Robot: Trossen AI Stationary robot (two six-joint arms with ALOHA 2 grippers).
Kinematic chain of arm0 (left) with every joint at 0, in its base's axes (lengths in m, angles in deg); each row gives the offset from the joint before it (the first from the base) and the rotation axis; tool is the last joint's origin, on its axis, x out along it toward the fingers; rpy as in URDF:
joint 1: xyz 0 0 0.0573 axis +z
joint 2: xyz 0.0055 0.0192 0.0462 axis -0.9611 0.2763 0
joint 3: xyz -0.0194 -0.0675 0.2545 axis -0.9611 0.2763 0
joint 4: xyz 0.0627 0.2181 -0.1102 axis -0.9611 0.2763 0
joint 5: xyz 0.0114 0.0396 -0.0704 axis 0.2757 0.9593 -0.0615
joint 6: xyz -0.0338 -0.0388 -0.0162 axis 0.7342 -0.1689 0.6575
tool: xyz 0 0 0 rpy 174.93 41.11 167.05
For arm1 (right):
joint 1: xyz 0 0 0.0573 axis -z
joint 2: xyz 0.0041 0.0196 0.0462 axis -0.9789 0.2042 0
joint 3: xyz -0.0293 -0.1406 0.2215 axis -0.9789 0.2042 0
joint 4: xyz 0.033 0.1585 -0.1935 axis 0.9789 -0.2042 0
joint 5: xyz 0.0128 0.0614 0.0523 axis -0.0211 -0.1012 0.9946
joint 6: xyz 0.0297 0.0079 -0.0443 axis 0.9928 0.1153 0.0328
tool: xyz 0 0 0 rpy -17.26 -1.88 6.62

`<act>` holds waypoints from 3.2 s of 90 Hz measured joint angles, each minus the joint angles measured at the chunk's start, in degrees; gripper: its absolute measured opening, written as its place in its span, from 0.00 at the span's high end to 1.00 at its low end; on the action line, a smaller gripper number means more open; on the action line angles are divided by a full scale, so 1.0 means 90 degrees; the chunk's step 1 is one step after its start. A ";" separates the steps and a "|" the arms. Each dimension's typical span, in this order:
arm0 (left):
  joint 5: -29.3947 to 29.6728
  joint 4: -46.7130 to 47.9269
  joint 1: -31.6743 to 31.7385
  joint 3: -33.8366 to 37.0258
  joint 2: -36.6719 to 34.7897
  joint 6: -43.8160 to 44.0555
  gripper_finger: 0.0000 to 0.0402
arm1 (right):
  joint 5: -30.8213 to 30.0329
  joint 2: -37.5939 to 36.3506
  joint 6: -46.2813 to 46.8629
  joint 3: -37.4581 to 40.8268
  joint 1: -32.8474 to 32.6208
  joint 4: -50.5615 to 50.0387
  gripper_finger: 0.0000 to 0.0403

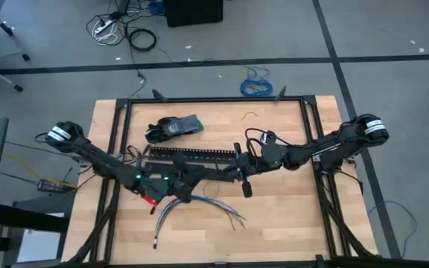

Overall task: Ziptie cables
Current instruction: Wrap the right black zip tie on the cables

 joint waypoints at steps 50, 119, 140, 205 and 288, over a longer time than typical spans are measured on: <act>-0.2713 0.5108 -0.1461 -0.0002 -0.1400 0.8778 0.61 | -0.1056 0.0323 0.0375 -0.0008 -0.1237 0.0340 1.00; -0.5465 0.4823 -0.1678 -0.0013 0.1321 1.2786 0.61 | -0.1102 0.1217 0.0380 -0.0004 -0.1618 0.1201 1.00; -0.5478 0.4738 -0.1678 -0.0015 0.1388 1.2453 0.61 | -0.1022 0.1214 0.0357 -0.0002 -0.1601 0.1215 1.00; -0.4647 0.5620 -0.1681 -0.0446 0.1068 1.0325 1.00 | -0.0987 0.0505 0.0006 -0.0002 -0.1763 0.1196 1.00; -0.5072 0.2826 0.1652 -0.0967 0.0613 0.5880 1.00 | 0.0575 0.1769 0.0072 -0.0256 -0.1676 0.2498 1.00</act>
